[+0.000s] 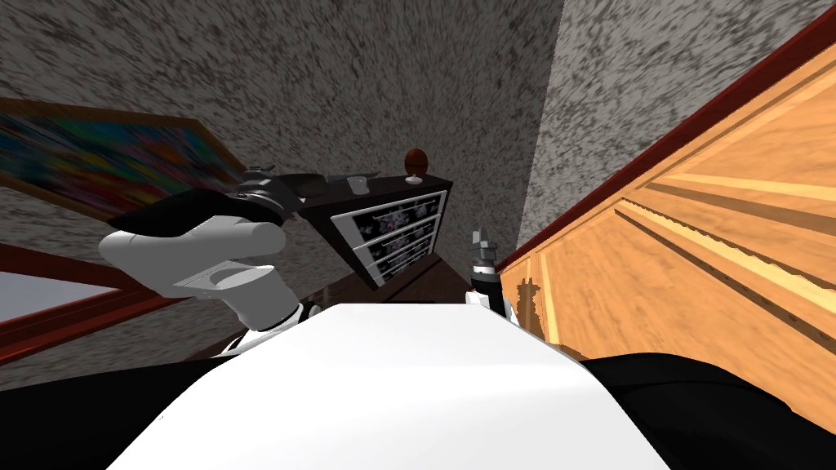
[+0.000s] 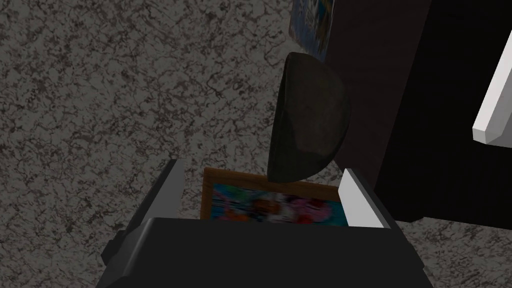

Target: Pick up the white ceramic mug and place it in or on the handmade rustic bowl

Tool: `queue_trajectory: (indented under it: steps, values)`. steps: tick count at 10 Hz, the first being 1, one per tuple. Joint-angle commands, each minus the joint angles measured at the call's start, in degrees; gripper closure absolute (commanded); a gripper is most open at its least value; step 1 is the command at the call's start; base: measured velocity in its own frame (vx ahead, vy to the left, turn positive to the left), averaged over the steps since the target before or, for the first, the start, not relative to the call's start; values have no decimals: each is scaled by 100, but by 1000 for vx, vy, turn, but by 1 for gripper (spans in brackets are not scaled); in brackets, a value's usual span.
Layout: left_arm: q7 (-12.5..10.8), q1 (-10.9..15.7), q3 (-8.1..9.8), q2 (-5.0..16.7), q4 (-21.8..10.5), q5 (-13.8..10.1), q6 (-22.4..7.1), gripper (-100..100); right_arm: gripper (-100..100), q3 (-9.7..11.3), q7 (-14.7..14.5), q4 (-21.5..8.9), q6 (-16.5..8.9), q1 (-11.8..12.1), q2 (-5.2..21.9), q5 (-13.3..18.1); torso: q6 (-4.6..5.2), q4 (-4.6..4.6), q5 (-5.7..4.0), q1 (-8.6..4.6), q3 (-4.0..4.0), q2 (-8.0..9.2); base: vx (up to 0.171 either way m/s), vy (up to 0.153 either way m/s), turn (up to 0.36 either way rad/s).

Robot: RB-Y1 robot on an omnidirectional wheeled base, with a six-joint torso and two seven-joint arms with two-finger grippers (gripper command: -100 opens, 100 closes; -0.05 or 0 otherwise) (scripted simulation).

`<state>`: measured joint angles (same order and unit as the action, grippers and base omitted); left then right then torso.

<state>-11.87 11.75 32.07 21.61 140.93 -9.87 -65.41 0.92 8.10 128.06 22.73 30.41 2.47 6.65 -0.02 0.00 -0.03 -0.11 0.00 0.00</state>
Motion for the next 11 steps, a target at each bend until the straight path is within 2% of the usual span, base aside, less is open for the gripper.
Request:
queue_trajectory:
  steps: [1, 3, 5, 7, 10, 11]
  values:
    - [-58, 98, 80, 29, 11, -21, -271, -100, 0, 0, 0, 0, 0, 0, 0, 0, 0, 0, 0, 0, 0, 0, 16, -40, -27]
    - [-108, 183, 145, 58, 9, -42, -485, -100, 0, 0, 0, 0, 0, 0, 0, 0, 2, -1, -1, -3, -3, -4, 0, -44, -41]
    - [-213, 339, 267, 121, -1, -96, -854, -100, 0, 0, 0, 0, 0, 0, 0, 0, 1, -1, -1, -3, -2, -3, 17, -53, -24]
    - [-268, 409, 325, 155, -7, -129, -1087, -100, 0, 0, 0, 0, 0, 1, 0, 0, 1, -5, -2, -9, -12, -21, 53, -61, -4]
    - [-448, 591, 488, 270, -28, -258, -1598, -100, 0, 0, 0, 0, 0, 1, 0, 0, 1, -7, -2, -7, -16, -28, 71, -61, -19]
    - [-448, 591, 488, 270, -28, -258, -1636, -100, 0, 0, 0, 0, 0, 1, 0, 0, 1, -8, -1, -7, -20, -34, 64, -36, -6]
